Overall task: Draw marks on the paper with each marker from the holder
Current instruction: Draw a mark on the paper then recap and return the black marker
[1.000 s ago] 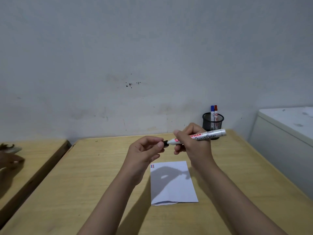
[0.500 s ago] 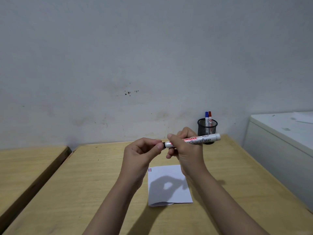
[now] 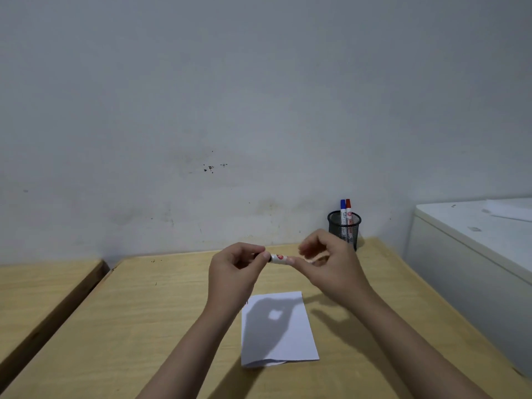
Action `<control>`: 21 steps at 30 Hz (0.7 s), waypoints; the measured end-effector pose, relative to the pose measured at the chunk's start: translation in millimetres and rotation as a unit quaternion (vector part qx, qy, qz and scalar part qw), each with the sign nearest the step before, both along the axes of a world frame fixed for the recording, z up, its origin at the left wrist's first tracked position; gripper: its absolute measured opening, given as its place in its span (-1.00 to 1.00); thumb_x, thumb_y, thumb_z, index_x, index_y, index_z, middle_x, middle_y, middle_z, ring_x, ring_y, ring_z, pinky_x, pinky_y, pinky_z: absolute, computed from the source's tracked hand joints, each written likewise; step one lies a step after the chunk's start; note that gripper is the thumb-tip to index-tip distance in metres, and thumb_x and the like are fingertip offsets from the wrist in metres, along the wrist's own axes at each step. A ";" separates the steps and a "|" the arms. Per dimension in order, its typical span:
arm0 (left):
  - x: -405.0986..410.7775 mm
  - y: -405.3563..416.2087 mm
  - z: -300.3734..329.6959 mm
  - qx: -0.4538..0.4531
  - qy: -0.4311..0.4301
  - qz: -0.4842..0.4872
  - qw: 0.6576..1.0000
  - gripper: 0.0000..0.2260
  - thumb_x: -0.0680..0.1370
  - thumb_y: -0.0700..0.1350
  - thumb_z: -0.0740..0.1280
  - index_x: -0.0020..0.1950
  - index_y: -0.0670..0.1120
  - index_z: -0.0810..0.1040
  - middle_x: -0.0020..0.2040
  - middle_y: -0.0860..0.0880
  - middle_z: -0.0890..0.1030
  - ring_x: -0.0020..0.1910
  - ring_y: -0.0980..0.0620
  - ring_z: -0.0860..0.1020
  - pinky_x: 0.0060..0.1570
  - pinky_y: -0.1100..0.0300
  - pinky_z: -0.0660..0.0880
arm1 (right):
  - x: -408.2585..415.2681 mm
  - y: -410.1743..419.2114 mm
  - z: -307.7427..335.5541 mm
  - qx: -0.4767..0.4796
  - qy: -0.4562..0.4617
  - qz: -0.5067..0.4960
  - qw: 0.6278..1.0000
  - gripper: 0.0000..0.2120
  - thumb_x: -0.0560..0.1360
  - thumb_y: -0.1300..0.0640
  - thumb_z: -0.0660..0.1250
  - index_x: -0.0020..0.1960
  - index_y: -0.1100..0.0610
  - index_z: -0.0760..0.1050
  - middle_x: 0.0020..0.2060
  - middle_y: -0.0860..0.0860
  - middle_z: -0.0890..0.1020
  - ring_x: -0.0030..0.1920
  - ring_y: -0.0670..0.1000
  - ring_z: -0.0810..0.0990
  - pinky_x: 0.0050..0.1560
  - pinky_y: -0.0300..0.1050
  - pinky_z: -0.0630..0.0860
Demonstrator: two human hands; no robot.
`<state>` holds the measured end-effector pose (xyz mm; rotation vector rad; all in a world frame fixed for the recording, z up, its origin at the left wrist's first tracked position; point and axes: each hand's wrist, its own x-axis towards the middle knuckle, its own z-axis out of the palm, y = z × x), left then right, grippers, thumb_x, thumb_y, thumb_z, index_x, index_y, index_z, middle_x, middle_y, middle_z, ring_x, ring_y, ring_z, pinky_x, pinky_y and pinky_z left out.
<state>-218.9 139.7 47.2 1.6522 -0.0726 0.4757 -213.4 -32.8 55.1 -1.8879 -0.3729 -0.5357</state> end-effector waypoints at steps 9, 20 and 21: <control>42.7 -49.4 22.4 0.063 -0.019 -0.049 0.997 -0.97 0.38 -0.13 0.48 -0.21 -0.03 0.66 -0.32 -0.15 0.67 -0.41 0.10 0.52 -0.41 0.36 0.40 | 36.4 -42.4 -1.9 -0.181 -0.125 0.034 0.975 -0.82 0.41 0.18 0.42 0.01 0.08 0.56 -0.21 -0.09 0.63 -0.17 -0.14 0.60 -0.16 -0.35 0.47; 145.9 -106.1 -1.7 0.142 -0.039 -0.049 0.988 -0.74 0.44 0.02 0.40 0.05 -0.08 0.62 -0.14 0.02 0.66 -0.17 0.18 0.58 -0.30 0.54 0.40 | 134.8 -118.8 31.1 0.029 -0.138 -0.167 0.976 -0.60 0.39 0.29 0.42 0.15 -0.03 0.49 -0.34 0.09 0.55 -0.44 -0.10 0.48 -0.27 -0.28 0.53; 156.6 -111.3 -7.8 0.164 -0.037 -0.049 0.985 -0.73 0.45 0.03 0.39 0.07 -0.07 0.61 -0.08 0.03 0.65 -0.12 0.17 0.57 -0.28 0.52 0.40 | 147.7 -125.8 34.2 0.037 -0.141 -0.188 0.971 -0.60 0.39 0.29 0.42 0.15 -0.02 0.47 -0.35 0.10 0.57 -0.44 -0.08 0.51 -0.26 -0.28 0.54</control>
